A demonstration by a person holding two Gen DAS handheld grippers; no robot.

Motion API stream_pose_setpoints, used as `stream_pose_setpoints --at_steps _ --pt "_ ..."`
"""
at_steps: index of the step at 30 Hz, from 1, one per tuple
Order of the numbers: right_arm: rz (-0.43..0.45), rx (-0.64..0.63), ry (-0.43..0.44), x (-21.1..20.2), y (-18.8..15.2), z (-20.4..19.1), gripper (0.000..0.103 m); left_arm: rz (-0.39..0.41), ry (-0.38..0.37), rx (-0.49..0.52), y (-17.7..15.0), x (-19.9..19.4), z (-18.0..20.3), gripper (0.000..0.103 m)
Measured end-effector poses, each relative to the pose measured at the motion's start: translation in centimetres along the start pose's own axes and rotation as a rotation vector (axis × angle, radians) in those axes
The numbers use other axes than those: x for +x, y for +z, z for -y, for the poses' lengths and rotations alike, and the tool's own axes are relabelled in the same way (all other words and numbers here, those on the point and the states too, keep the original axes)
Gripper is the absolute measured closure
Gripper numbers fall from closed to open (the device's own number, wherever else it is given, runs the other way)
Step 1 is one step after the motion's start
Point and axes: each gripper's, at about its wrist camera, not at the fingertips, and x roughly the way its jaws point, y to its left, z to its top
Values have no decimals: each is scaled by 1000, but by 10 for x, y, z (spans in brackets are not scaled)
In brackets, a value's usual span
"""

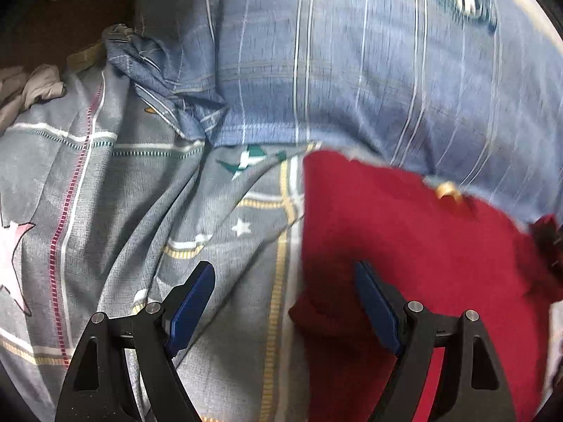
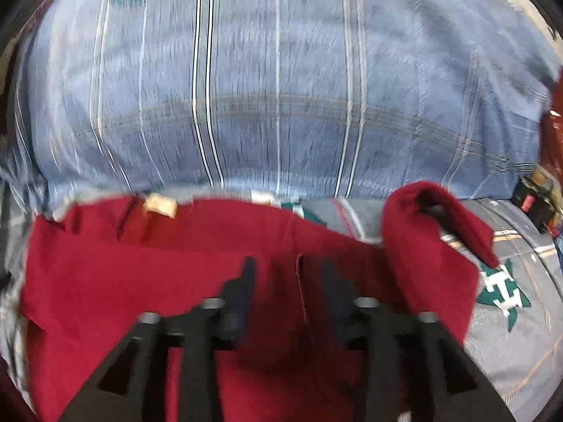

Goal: Fold small clothes

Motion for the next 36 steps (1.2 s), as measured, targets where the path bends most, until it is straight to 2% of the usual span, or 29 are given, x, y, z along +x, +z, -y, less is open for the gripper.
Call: stream_pose_setpoints --at_steps 2,5,8,11,14,16,18,21,24,26,30,32,34,36 --pt "0 -46 126 -5 0 -25 45 -19 47 14 1 10 3 22" --pt "-71 -110 363 5 -1 -78 46 -24 78 -9 3 18 0 20" --pt "-94 -164 450 21 -1 -128 49 -35 86 -24 6 21 -3 20" --pt "-107 -207 492 37 -1 -171 49 -35 103 -14 10 22 -5 20" --pt "-147 -267 487 56 -3 -205 54 -51 99 -21 12 29 -7 21" --pt "-154 -326 413 69 -7 -220 54 -56 89 -39 12 31 -9 21" --pt "-125 -335 378 72 -3 -223 54 -57 87 -40 13 31 -9 21" --pt "-120 -285 343 63 3 -211 51 -53 81 -41 14 28 -10 22" --pt "-113 -282 399 37 -6 -195 51 -48 70 -53 14 24 -11 22" --pt "-101 -305 403 21 -16 -185 51 -43 71 -50 13 22 -9 22" --pt "-83 -320 333 8 -37 -160 50 -34 66 -31 11 18 -3 22" --pt "-124 -291 296 17 -48 -145 48 -24 56 -21 9 14 0 22" --pt "-96 -271 317 14 -51 -138 48 -7 51 -11 8 7 3 22" --pt "-119 -276 304 9 -48 -137 48 8 43 -6 6 2 4 22"
